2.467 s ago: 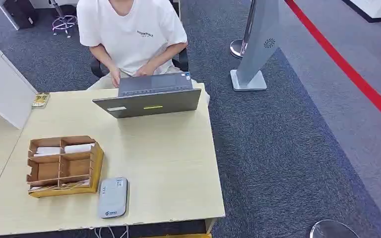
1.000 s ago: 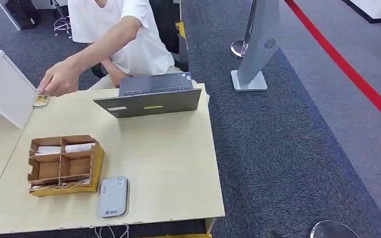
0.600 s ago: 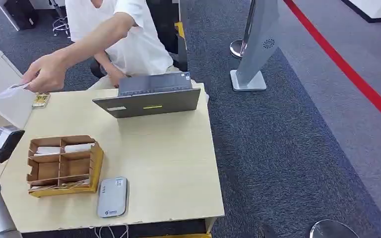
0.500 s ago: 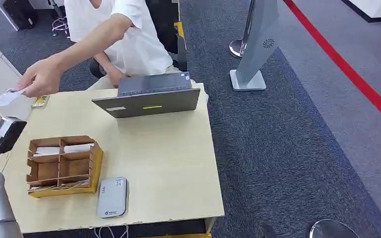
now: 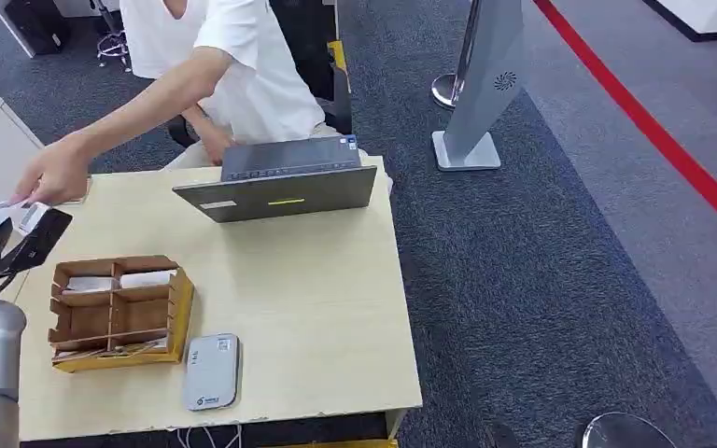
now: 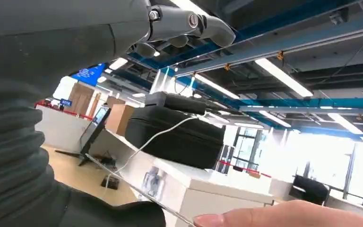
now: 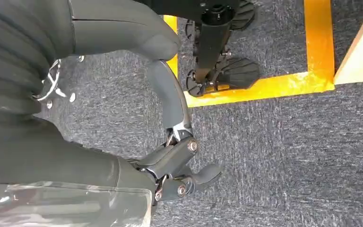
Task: Pass the card to the sensor for recognition and then transmit it.
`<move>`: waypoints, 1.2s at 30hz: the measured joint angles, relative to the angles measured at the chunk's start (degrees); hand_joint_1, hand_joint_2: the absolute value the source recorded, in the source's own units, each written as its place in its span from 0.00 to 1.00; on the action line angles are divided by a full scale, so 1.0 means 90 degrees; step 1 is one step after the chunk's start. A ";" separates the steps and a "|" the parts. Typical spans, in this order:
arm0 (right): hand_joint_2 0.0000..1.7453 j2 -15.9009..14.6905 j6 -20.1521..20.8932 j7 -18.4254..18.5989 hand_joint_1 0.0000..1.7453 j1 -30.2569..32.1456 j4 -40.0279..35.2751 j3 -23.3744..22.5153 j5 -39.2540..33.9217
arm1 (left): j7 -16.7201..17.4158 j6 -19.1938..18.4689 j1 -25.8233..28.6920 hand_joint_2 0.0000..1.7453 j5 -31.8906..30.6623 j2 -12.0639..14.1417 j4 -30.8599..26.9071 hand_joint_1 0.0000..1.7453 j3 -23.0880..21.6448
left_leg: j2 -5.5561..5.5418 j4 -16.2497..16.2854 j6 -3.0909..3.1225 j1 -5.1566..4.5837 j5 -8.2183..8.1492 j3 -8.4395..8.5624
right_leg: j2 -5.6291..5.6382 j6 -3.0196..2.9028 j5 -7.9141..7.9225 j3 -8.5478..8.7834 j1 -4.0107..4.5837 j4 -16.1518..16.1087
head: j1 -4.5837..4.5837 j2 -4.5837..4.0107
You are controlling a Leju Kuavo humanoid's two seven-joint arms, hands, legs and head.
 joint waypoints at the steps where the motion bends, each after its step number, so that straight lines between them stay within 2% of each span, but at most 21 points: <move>1: 1.00 0.0000 0.0000 0.0000 0.00 0.0005 0.0000 0.0000 -0.0002 | 0.0000 0.0000 -0.0001 1.00 0.0005 0.0012 0.0022 0.00 -0.0025 | 0.0000 0.0000 0.0000 0.0000 0.0000 -0.0001 | -0.0001 0.0000 0.0000 0.0000 0.0000 0.0000 | 0.0002 0.0000; 7: 1.00 0.0000 0.0007 -0.0012 0.00 0.0022 0.0000 0.0000 -0.0019 | 0.0129 0.0002 0.0000 1.00 0.0224 0.0141 0.0136 0.00 -0.0265 | -0.0001 0.0000 0.0000 0.0001 0.0000 -0.0003 | 0.0000 0.0000 0.0000 -0.0002 0.0001 0.0001 | -0.0002 0.0000; 8: 1.00 -0.0002 0.0007 -0.0017 0.00 0.0023 0.0000 0.0000 -0.0019 | 0.0134 0.0002 0.0000 1.00 0.0236 0.0153 0.0148 1.00 -0.0297 | -0.0001 0.0000 0.0000 0.0001 0.0000 -0.0004 | -0.0001 0.0000 0.0000 -0.0002 0.0001 0.0001 | 0.0002 0.0000; 19: 1.00 -0.0002 -0.0002 -0.0039 0.00 0.0061 0.0000 0.0010 -0.0070 | 0.0231 0.0005 0.0115 1.00 0.0464 0.0301 0.0153 1.00 -0.0622 | -0.0001 0.0000 0.0000 0.0001 0.0000 -0.0008 | 0.0000 0.0000 0.0000 -0.0006 0.0001 0.0000 | 0.0000 0.0000; 36: 1.00 -0.0007 -0.0002 -0.0063 0.00 0.0086 0.0000 0.0022 -0.0126 | 0.0253 -0.0027 0.0209 1.00 0.0493 0.0311 0.0063 1.00 -0.0654 | -0.0001 0.0000 0.0000 0.0001 0.0000 -0.0007 | -0.0002 0.0000 0.0000 -0.0006 0.0001 0.0001 | 0.0000 0.0000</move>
